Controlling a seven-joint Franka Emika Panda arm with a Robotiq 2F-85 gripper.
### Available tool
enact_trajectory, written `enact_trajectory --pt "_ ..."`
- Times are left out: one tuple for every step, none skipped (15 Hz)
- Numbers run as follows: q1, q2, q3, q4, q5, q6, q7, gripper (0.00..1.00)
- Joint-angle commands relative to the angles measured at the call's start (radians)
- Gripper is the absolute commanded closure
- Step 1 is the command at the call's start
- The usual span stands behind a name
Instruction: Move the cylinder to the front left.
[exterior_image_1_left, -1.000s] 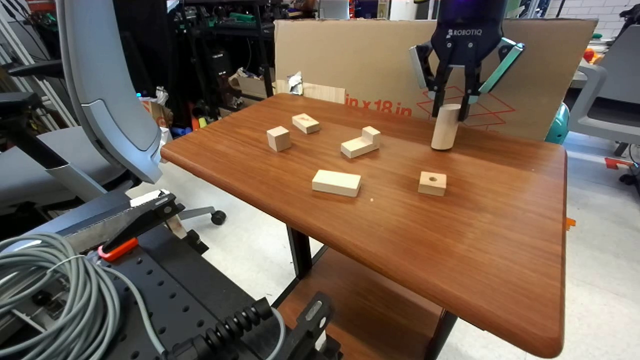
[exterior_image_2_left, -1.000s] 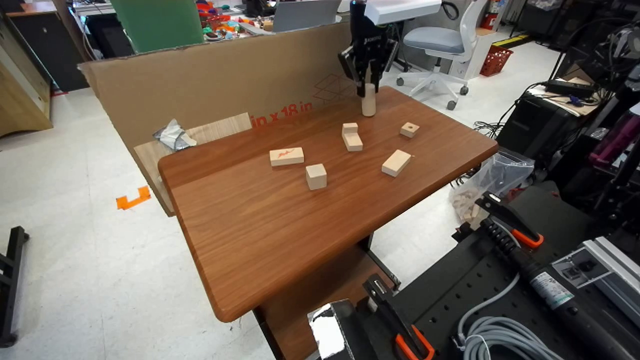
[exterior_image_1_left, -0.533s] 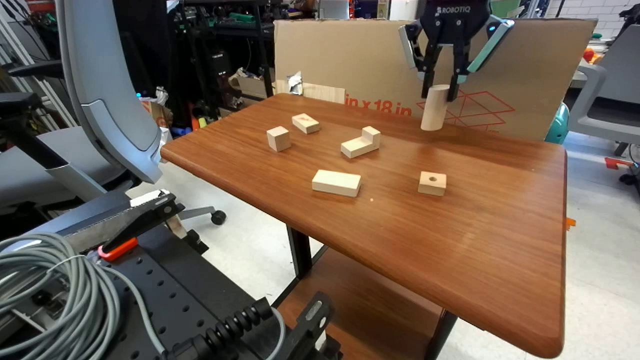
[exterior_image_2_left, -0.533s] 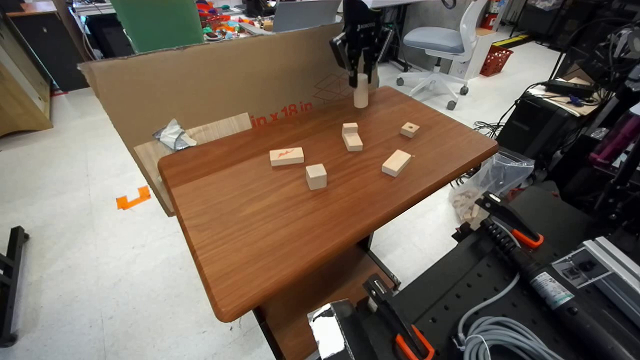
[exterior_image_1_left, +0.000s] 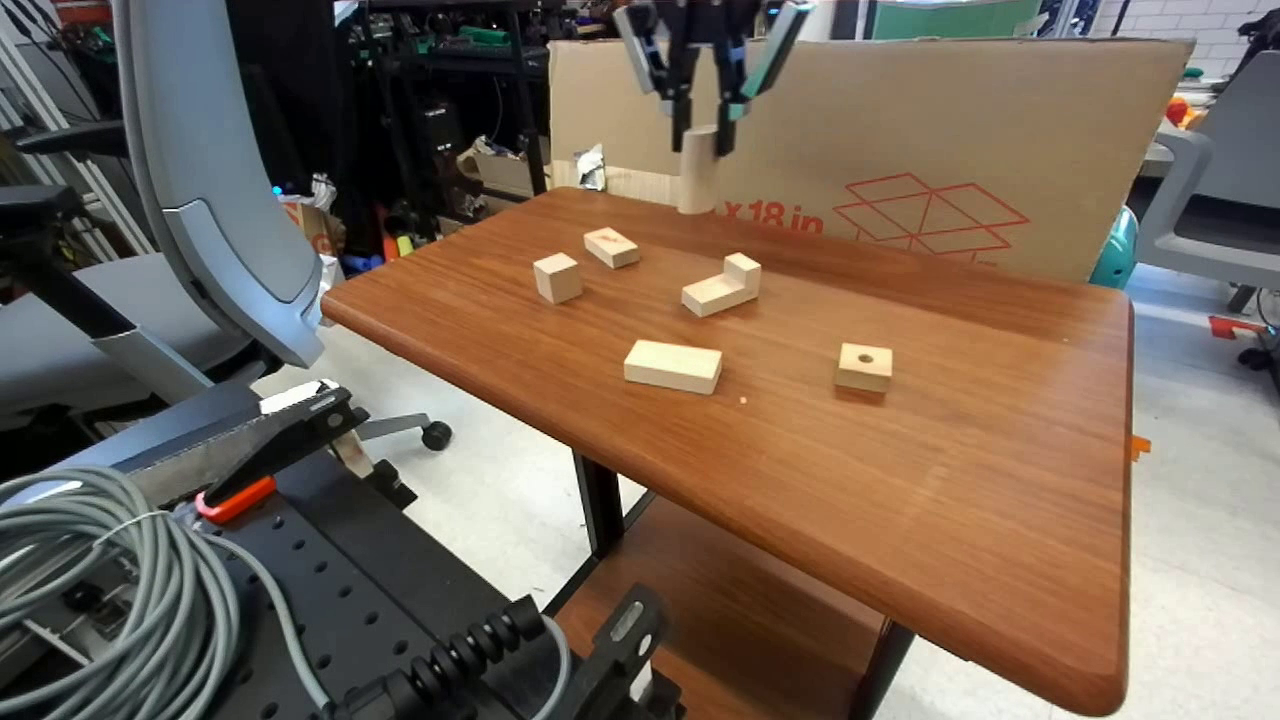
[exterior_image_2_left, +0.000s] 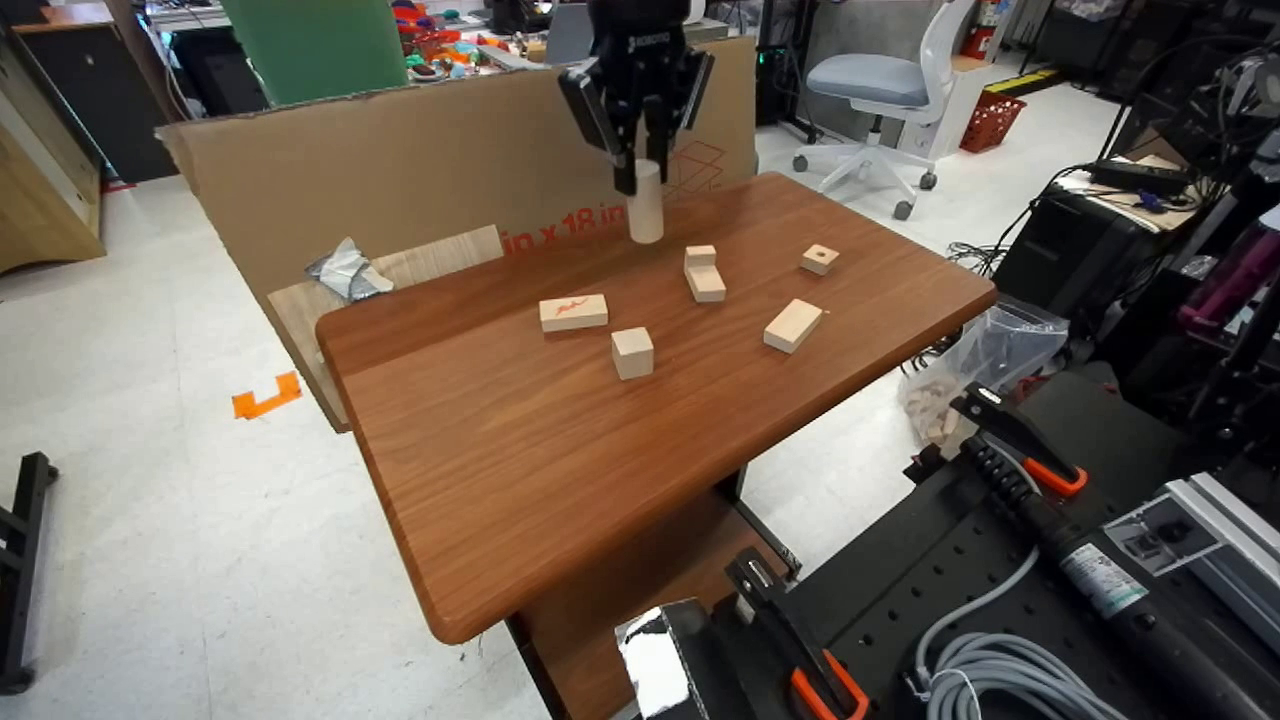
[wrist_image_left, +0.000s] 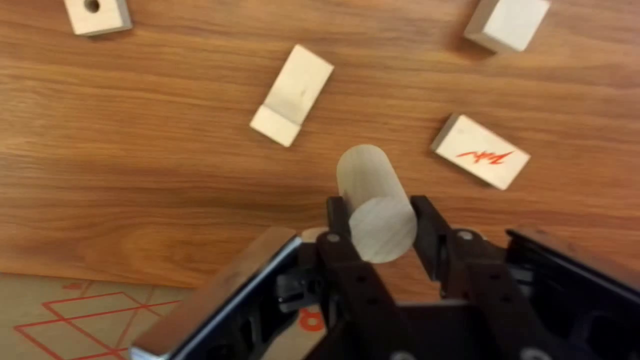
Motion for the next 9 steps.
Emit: enact_trajectory --pt "0.040 -0.137 0.040 -0.193 -0.038 0.069 -0.021 0.89" --pt "0.052 -0.157 0.050 -0.225 -0.045 0.081 -0.023 0.89" --pt "0.065 -0.176 0.056 -0.256 -0.059 0.094 -0.020 0.89" --pt "0.075 -0.192 0.063 -0.282 -0.069 0.108 -0.017 0.89" --pt "0.083 -0.204 0.070 -0.304 -0.074 0.116 -0.017 0.89" --pt "0.088 -0.214 0.076 -0.324 -0.080 0.121 -0.020 0.89" --pt "0.092 -0.220 0.083 -0.340 -0.082 0.124 -0.022 0.89" --pt "0.093 -0.224 0.091 -0.353 -0.079 0.121 -0.031 0.89" --pt "0.094 -0.226 0.100 -0.366 -0.072 0.117 -0.044 0.89"
